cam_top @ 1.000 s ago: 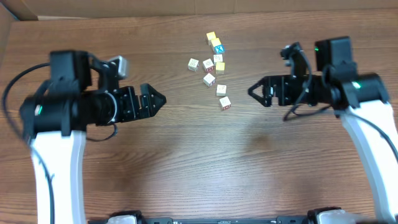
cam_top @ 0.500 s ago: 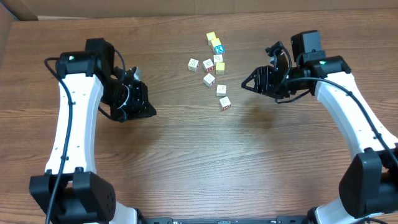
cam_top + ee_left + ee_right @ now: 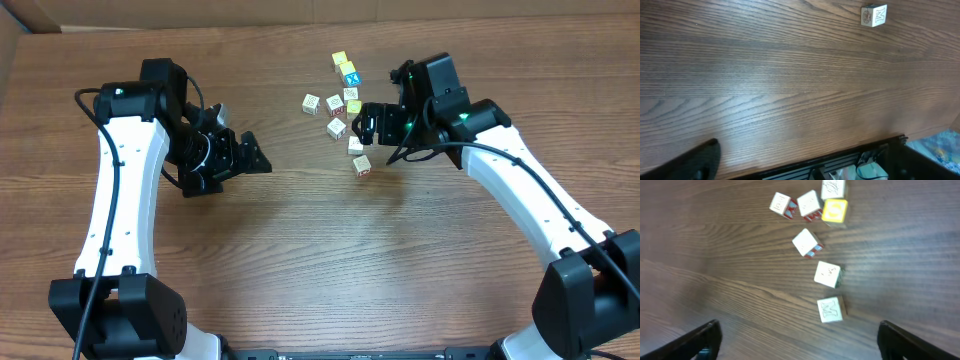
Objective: Flip 4 blocks
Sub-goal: 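Raise both arms and move the right gripper toward the block cluster, then grasp the lower wooden block with the right gripper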
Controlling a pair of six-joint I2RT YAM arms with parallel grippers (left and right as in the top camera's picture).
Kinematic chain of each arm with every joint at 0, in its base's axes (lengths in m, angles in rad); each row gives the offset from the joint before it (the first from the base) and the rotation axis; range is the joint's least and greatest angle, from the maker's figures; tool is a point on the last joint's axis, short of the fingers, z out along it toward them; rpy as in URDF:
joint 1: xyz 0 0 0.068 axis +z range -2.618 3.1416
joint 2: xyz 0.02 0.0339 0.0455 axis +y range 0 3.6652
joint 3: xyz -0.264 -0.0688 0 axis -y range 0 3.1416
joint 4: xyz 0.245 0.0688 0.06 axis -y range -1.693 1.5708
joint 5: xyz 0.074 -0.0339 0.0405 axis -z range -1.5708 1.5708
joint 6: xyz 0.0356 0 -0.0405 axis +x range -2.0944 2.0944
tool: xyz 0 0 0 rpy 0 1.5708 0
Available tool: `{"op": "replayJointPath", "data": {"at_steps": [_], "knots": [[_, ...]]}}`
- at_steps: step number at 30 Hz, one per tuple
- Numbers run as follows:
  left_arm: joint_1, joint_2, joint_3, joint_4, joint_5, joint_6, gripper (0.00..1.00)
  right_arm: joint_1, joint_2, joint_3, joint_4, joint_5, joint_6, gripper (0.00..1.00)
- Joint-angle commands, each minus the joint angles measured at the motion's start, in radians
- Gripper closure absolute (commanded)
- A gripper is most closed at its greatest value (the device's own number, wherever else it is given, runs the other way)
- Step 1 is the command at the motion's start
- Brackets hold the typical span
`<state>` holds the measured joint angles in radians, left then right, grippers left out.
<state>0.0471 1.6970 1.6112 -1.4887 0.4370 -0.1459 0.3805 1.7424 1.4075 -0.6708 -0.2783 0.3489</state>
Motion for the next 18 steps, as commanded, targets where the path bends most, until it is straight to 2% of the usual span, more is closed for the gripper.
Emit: {"op": "replayJointPath", "data": {"at_steps": [1, 4, 15, 18], "knots": [[-0.005, 0.003, 0.020, 0.006, -0.003, 0.012, 0.00, 0.006, 0.017, 0.019, 0.017, 0.045, -0.024, 0.09], [-0.005, 0.003, 0.020, 0.023, -0.002, 0.011, 0.00, 0.012, 0.052, 0.019, 0.027, 0.061, -0.024, 0.14], [-0.005, 0.003, 0.020, 0.035, -0.003, 0.012, 0.00, 0.066, 0.208, 0.019, 0.088, 0.062, -0.042, 0.16], [-0.005, 0.003, 0.020, 0.035, -0.003, 0.012, 0.00, 0.085, 0.262, 0.019, 0.099, 0.113, -0.042, 0.16]]}}
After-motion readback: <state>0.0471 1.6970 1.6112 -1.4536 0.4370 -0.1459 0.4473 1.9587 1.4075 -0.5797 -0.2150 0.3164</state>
